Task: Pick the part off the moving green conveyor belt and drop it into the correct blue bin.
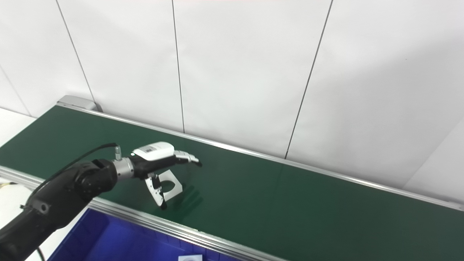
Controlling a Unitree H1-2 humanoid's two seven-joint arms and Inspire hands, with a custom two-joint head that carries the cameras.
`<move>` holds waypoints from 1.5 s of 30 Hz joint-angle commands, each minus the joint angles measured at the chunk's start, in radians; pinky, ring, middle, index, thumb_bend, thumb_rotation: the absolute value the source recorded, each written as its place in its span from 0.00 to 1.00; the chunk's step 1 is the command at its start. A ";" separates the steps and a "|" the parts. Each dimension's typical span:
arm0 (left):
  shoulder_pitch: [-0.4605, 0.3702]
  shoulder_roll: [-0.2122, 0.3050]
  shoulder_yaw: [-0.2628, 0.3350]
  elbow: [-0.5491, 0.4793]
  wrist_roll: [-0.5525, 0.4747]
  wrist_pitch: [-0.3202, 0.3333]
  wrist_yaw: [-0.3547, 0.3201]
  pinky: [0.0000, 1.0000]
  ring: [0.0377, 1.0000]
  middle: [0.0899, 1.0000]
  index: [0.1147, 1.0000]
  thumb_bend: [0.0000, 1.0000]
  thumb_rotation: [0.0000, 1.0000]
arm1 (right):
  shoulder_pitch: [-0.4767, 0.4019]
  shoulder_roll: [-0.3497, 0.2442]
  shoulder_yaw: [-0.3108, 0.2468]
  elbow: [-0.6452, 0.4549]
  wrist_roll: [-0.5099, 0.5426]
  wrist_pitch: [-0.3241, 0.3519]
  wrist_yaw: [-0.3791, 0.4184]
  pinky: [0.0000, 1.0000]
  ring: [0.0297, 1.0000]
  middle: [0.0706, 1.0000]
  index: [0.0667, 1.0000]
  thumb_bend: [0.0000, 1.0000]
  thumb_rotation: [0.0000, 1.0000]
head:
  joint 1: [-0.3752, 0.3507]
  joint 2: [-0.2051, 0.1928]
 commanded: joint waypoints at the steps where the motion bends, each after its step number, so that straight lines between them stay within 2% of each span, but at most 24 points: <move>1: -0.057 0.006 -0.007 -0.009 0.033 0.007 0.021 0.91 0.94 0.93 0.86 0.88 0.00 | -0.008 -0.011 0.008 -0.027 -0.005 -0.058 -0.025 0.79 0.79 0.81 0.87 0.88 0.27 | 0.000 0.001; 7: -0.076 -0.018 -0.033 0.030 0.066 0.012 0.033 0.93 0.95 0.93 0.86 0.87 0.00 | -0.005 -0.014 0.015 -0.035 -0.005 -0.058 -0.034 0.78 0.79 0.81 0.87 0.88 0.28 | 0.003 0.005; 10: -0.091 -0.027 -0.052 0.060 0.089 0.006 0.043 0.95 0.96 0.93 0.85 0.82 0.00 | -0.006 -0.016 0.019 -0.034 0.001 -0.058 -0.038 0.79 0.79 0.81 0.87 0.88 0.28 | 0.009 0.003; 18: -0.120 -0.028 -0.075 0.089 0.126 0.014 0.038 0.98 0.97 0.94 0.85 0.79 0.00 | -0.004 -0.015 0.017 -0.037 0.014 -0.058 -0.038 0.80 0.79 0.81 0.87 0.88 0.28 | 0.020 0.006; 25: -0.126 -0.024 -0.094 0.109 0.170 0.010 0.056 0.95 0.96 0.93 0.85 0.75 0.00 | -0.003 -0.016 0.016 -0.039 0.026 -0.058 -0.032 0.81 0.80 0.81 0.88 0.88 0.27 | 0.023 0.010; 26: -0.126 -0.025 -0.098 0.117 0.178 0.008 0.067 0.94 0.95 0.92 0.85 0.69 0.00 | -0.004 -0.017 0.016 -0.039 0.023 -0.058 -0.034 0.81 0.80 0.81 0.87 0.88 0.28 | 0.022 0.011; 27: -0.125 -0.028 -0.101 0.123 0.186 0.009 0.077 0.92 0.94 0.91 0.84 0.63 0.00 | -0.003 -0.017 0.016 -0.039 0.016 -0.058 -0.040 0.80 0.79 0.81 0.87 0.88 0.28 | 0.023 0.012; 29: -0.121 -0.036 -0.101 0.132 0.189 0.014 0.098 0.81 0.89 0.87 0.81 0.53 0.00 | -0.002 -0.017 0.014 -0.040 0.009 -0.058 -0.043 0.79 0.79 0.81 0.87 0.88 0.28 | 0.022 0.013; 30: -0.119 -0.040 -0.098 0.138 0.185 0.008 0.111 0.79 0.88 0.86 0.81 0.53 0.00 | -0.001 -0.016 0.013 -0.042 0.013 -0.058 -0.040 0.79 0.79 0.81 0.87 0.88 0.28 | 0.023 0.014; 31: -0.117 -0.043 -0.097 0.144 0.181 0.003 0.122 0.71 0.84 0.83 0.78 0.51 0.00 | -0.001 -0.016 0.012 -0.043 0.015 -0.058 -0.039 0.80 0.79 0.81 0.87 0.88 0.26 | 0.023 0.014; 33: -0.118 -0.048 -0.100 0.152 0.171 -0.009 0.126 0.61 0.76 0.78 0.73 0.49 0.00 | -0.002 -0.018 0.014 -0.043 0.019 -0.058 -0.036 0.80 0.79 0.81 0.87 0.87 0.26 | 0.024 0.015; 34: -0.119 -0.050 -0.102 0.155 0.166 -0.012 0.125 0.54 0.66 0.71 0.67 0.46 0.00 | -0.003 -0.019 0.014 -0.043 0.021 -0.058 -0.035 0.81 0.79 0.81 0.87 0.87 0.26 | 0.023 0.017; 35: -0.119 -0.053 -0.104 0.155 0.161 -0.012 0.123 0.53 0.65 0.70 0.66 0.46 0.00 | -0.003 -0.020 0.015 -0.042 0.025 -0.058 -0.035 0.81 0.80 0.81 0.87 0.87 0.26 | 0.023 0.017; 36: -0.118 -0.055 -0.104 0.152 0.156 -0.010 0.124 0.50 0.60 0.66 0.62 0.46 0.00 | -0.004 -0.020 0.015 -0.042 0.028 -0.058 -0.034 0.81 0.80 0.81 0.87 0.86 0.25 | 0.022 0.019; 37: -0.114 -0.059 -0.103 0.149 0.152 -0.007 0.128 0.44 0.52 0.62 0.53 0.47 0.00 | -0.004 -0.019 0.015 -0.043 0.028 -0.058 -0.035 0.81 0.79 0.81 0.87 0.87 0.25 | 0.022 0.019; 38: -0.111 -0.062 -0.103 0.145 0.150 -0.005 0.133 0.37 0.47 0.53 0.45 0.49 0.00 | -0.003 -0.018 0.013 -0.045 0.028 -0.058 -0.035 0.81 0.79 0.81 0.87 0.87 0.25 | 0.024 0.020; 40: -0.104 -0.068 -0.104 0.142 0.153 -0.001 0.141 0.32 0.44 0.48 0.42 0.50 0.00 | -0.002 -0.016 0.011 -0.047 0.028 -0.058 -0.036 0.80 0.79 0.80 0.87 0.87 0.25 | 0.025 0.021; 41: -0.101 -0.070 -0.105 0.142 0.155 0.001 0.143 0.30 0.39 0.47 0.42 0.50 0.00 | -0.001 -0.015 0.011 -0.048 0.028 -0.058 -0.036 0.80 0.79 0.80 0.86 0.87 0.26 | 0.025 0.021; 45: -0.086 -0.081 -0.106 0.150 0.155 -0.002 0.157 0.31 0.37 0.48 0.42 0.50 0.00 | -0.002 -0.015 0.012 -0.047 0.028 -0.058 -0.038 0.81 0.79 0.80 0.87 0.87 0.27 | 0.021 0.024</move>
